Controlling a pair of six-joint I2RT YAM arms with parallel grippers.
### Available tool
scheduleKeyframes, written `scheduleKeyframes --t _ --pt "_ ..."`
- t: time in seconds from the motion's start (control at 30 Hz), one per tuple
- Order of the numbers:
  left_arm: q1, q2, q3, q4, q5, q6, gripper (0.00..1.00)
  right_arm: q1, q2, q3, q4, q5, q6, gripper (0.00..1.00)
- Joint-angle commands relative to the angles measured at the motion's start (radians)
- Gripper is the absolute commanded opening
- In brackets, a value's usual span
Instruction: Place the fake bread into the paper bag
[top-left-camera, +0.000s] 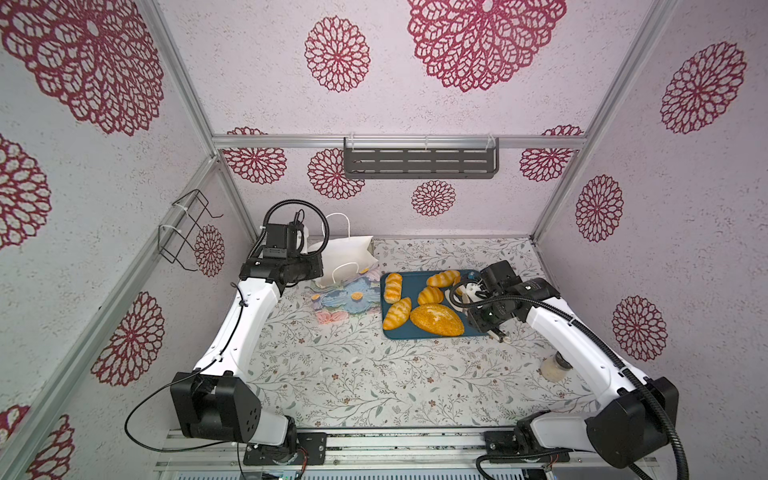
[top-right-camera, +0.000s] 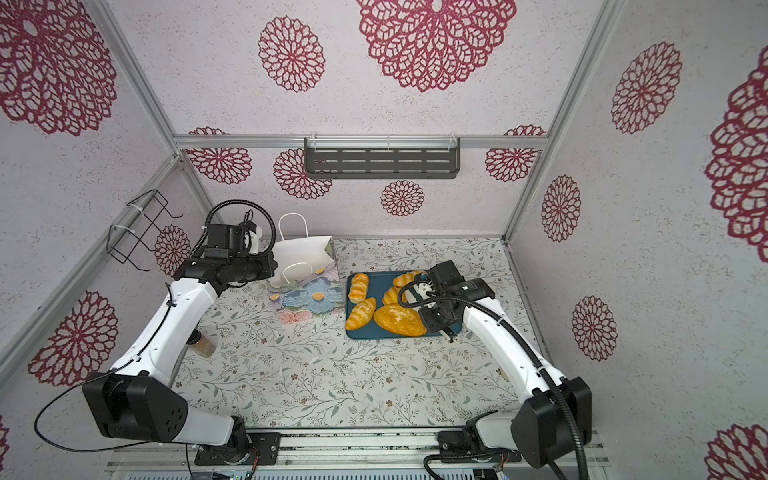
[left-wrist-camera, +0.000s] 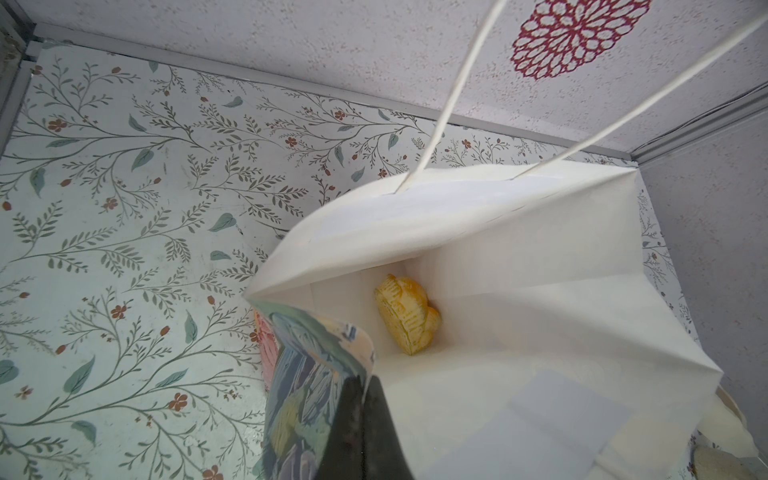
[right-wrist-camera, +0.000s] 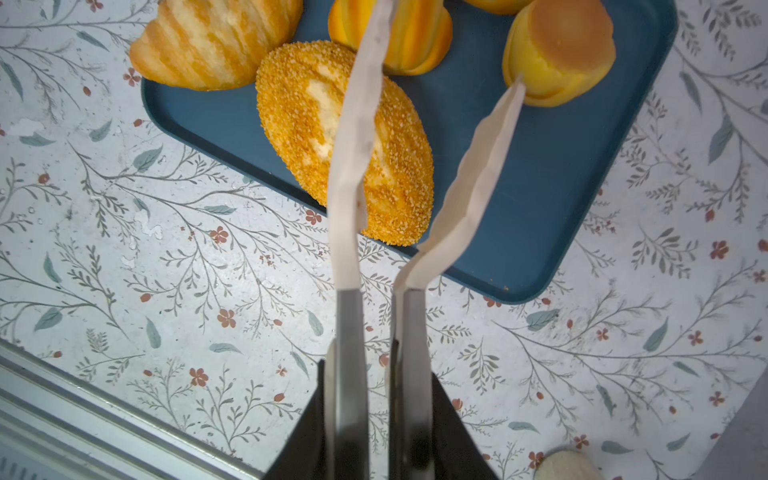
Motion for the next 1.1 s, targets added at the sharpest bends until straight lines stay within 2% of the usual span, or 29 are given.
scheduleKeyframes --t 0.0,0.1,0.47,0.77,1.07 --pt "-0.013 -0.022 -0.014 -0.006 0.014 0.002 0.00 0.004 -0.045 -0.021 0.060 0.050 -0.149 0.36" --pt "-0.013 -0.024 -0.014 -0.005 0.014 0.002 0.00 0.005 -0.047 -0.045 0.069 0.085 -0.177 0.36" --pt "-0.013 -0.023 -0.014 -0.005 0.012 0.003 0.00 0.041 0.002 -0.052 0.072 0.078 -0.204 0.46" --pt "-0.013 -0.016 -0.013 -0.008 0.005 0.004 0.00 0.109 0.016 -0.088 0.101 0.084 -0.198 0.46" --pt "-0.013 -0.012 -0.012 -0.010 0.002 0.004 0.00 0.122 0.020 -0.129 0.113 0.067 -0.202 0.50"
